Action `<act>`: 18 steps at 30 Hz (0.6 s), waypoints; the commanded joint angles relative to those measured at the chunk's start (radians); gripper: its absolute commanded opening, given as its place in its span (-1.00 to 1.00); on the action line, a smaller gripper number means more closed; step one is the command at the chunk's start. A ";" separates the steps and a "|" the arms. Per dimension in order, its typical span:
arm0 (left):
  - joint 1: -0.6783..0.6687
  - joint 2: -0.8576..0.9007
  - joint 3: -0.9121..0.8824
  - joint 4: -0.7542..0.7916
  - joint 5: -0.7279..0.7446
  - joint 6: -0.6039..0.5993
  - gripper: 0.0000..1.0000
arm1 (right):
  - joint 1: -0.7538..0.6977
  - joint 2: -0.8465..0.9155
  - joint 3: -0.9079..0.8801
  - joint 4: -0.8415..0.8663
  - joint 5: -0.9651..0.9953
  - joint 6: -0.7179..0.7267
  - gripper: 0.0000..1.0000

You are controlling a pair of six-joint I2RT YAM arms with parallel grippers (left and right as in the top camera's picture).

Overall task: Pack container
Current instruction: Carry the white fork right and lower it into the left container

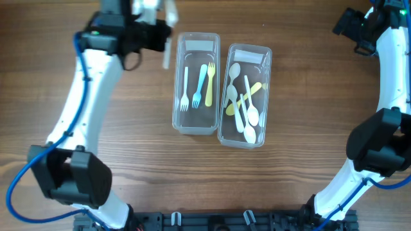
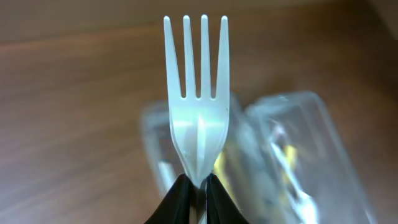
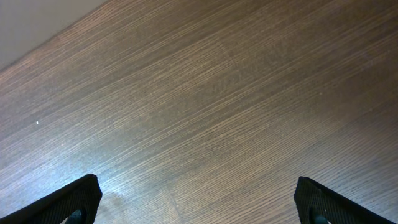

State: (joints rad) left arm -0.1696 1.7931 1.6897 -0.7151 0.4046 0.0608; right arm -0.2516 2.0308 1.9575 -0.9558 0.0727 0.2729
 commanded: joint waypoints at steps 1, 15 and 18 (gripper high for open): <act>-0.086 0.018 0.006 -0.027 0.006 -0.047 -0.78 | 0.005 0.010 -0.003 0.003 0.017 0.018 0.99; -0.084 0.015 0.007 -0.053 -0.179 -0.047 0.99 | 0.005 0.010 -0.003 0.003 0.017 0.018 1.00; -0.040 0.010 0.007 -0.053 -0.369 -0.047 0.99 | 0.005 0.010 -0.003 0.003 0.017 0.018 1.00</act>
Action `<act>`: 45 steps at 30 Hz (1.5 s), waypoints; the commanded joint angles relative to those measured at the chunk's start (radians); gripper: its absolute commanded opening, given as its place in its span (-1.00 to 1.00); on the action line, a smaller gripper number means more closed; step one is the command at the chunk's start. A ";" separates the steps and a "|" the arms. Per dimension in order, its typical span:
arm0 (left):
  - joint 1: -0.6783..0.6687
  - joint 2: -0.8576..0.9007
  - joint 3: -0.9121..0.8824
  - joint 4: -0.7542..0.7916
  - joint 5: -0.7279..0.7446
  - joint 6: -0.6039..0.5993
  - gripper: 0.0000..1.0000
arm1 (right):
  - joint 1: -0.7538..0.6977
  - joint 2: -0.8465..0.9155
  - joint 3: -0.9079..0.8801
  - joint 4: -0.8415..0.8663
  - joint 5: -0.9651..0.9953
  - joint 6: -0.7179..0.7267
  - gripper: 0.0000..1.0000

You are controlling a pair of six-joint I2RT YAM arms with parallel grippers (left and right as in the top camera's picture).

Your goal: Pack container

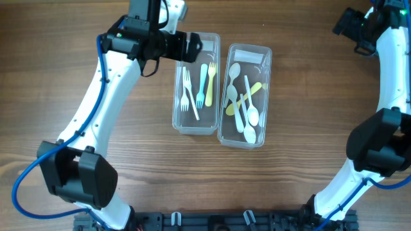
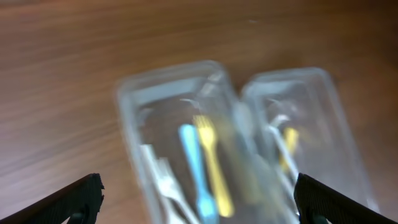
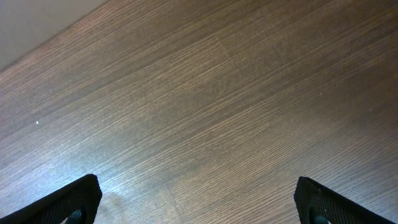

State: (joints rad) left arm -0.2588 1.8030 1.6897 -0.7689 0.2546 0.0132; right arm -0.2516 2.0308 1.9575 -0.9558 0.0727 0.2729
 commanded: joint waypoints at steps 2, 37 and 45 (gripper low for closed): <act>0.076 -0.005 0.007 -0.032 -0.257 0.001 0.99 | 0.005 0.010 -0.003 0.003 0.017 0.018 0.99; 0.111 -0.508 0.006 -0.444 -0.140 -0.209 1.00 | 0.005 0.010 -0.003 0.003 0.017 0.018 0.99; 0.111 -0.509 -0.011 -0.356 -0.220 -0.226 0.99 | 0.005 0.010 -0.003 0.003 0.017 0.018 0.99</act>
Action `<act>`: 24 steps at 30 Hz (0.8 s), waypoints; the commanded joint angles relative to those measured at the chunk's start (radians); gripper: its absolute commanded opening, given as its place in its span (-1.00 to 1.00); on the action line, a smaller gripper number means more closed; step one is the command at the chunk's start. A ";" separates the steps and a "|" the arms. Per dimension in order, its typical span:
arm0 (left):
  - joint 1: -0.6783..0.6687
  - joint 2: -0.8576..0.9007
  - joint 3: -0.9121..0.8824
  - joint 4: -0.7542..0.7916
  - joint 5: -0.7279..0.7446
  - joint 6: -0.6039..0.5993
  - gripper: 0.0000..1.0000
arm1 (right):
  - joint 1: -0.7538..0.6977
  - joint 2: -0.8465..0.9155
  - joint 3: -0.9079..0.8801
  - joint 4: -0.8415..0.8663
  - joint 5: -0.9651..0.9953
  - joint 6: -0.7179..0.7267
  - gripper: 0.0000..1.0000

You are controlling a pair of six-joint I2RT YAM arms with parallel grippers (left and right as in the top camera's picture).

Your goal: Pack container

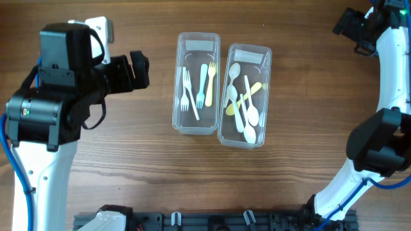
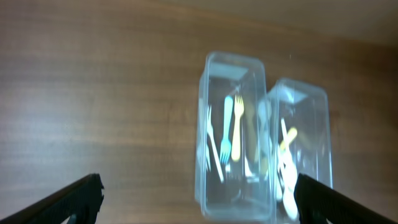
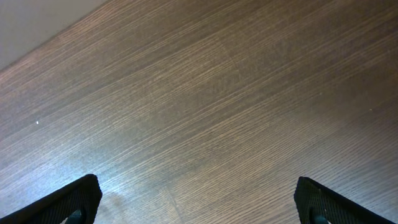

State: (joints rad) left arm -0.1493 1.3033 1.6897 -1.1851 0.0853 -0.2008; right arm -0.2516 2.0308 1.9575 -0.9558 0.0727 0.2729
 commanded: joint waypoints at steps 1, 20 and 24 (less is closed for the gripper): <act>0.002 -0.016 -0.035 0.108 -0.078 -0.008 1.00 | 0.005 0.010 -0.003 0.003 0.017 0.018 0.99; 0.106 -0.746 -1.148 0.962 -0.113 -0.015 0.99 | 0.005 0.010 -0.003 0.003 0.017 0.018 1.00; 0.143 -0.869 -1.327 1.071 -0.113 -0.025 0.99 | 0.005 0.010 -0.003 0.003 0.017 0.018 1.00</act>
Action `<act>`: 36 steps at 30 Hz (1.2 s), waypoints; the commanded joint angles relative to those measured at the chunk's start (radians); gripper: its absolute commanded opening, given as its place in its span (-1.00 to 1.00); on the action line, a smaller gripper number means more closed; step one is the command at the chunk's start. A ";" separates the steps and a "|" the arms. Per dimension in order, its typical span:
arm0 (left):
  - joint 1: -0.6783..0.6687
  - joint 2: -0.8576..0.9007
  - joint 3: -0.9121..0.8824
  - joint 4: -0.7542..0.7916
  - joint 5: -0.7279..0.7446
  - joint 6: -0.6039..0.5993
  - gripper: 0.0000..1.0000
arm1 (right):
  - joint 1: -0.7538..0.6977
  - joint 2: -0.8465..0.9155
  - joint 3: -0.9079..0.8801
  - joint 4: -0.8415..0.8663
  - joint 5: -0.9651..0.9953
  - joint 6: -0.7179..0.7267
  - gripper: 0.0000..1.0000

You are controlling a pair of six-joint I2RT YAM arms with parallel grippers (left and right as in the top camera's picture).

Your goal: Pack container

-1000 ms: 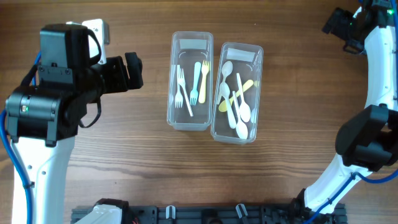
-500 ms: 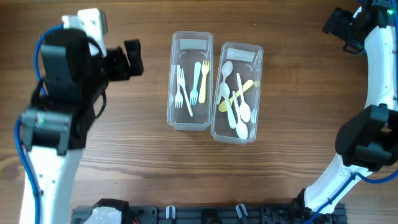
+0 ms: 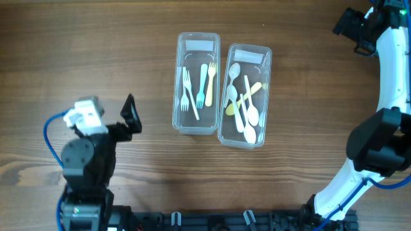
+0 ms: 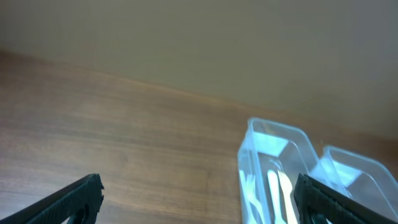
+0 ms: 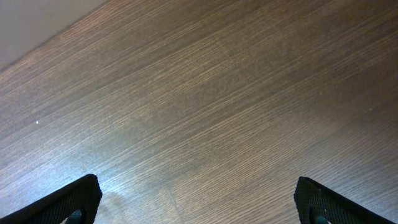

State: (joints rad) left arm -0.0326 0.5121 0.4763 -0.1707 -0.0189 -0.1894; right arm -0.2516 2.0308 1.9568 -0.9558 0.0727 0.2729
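Two clear plastic containers stand side by side at the table's middle. The left container [image 3: 196,83] holds two white forks, a blue fork and a yellow fork [image 3: 208,85]. The right container [image 3: 244,95] holds several white and yellow spoons [image 3: 247,106]. My left gripper [image 3: 130,115] is open and empty, pulled back to the near left, well clear of the containers; in its wrist view [image 4: 198,202] the left container [image 4: 273,168] lies ahead to the right. My right gripper [image 5: 198,199] is open over bare wood at the far right corner.
The right arm [image 3: 385,77] runs down the table's right side. A black rail [image 3: 212,221] lines the near edge. Wooden tabletop [image 3: 96,51] surrounds the containers.
My left arm has drawn back from high over the table's left side to a folded pose at the near left. Its gripper stays open. The containers and the right arm have not moved.
My left gripper held a white fork beside the left container. Then it stood open over that container, with a second white fork lying inside. After that it was off to the left, and now it rests folded at the near left.
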 commanded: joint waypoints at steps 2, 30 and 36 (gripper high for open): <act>0.031 -0.142 -0.201 0.120 -0.008 -0.037 0.99 | 0.005 0.010 -0.002 0.003 0.017 0.018 1.00; 0.031 -0.509 -0.445 0.042 -0.005 -0.049 1.00 | 0.005 0.010 -0.002 0.003 0.017 0.018 0.99; 0.031 -0.509 -0.445 0.043 -0.005 -0.050 0.99 | 0.005 0.010 -0.002 0.003 0.017 0.018 0.99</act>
State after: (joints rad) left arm -0.0078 0.0147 0.0437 -0.1276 -0.0189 -0.2642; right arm -0.2516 2.0308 1.9568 -0.9558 0.0727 0.2729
